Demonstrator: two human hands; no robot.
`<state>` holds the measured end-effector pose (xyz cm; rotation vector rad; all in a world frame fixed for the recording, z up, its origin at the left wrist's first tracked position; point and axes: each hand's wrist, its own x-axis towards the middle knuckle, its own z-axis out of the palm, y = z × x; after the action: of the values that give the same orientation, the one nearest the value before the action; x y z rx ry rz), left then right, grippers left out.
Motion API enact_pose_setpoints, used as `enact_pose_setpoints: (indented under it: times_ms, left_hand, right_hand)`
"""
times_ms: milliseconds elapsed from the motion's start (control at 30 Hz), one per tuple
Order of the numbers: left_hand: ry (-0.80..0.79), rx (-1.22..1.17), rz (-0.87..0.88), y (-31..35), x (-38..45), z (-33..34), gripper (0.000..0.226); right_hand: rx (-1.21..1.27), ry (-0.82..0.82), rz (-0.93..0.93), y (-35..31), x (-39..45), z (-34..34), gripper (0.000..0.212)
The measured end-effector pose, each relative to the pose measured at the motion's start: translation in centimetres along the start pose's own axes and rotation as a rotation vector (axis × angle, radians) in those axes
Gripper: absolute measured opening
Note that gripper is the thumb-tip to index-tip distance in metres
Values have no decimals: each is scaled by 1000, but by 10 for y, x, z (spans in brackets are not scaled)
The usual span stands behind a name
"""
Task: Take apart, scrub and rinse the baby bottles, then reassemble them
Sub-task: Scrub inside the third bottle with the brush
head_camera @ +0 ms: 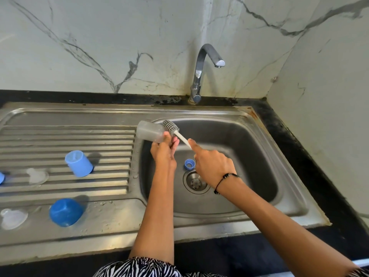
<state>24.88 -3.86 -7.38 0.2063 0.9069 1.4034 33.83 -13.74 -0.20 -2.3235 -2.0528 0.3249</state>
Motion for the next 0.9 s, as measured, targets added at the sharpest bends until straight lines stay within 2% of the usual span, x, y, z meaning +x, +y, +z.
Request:
enact_pose_setpoints:
  times_ms: [233,367,533,667,900]
  left_hand:
    - [-146,-59,35,0,-9,8,36]
    - [-98,-94,56,3,-4,10,42]
    - [21,-116,45,1,-1,12,39]
    - [-53,-108,56,1,-4,11,39]
    - [-181,-215,-74,7,-9,13,39]
  right_hand:
    - [11,11,37,1,19,-9,54]
    - [-11,34,11,5,2,-9,52]
    - [-41,-1,-18,3,-18,-2,54]
    - [30,12,8,4,-4,-2,50]
    - [27,17,19,4,10,-9,51]
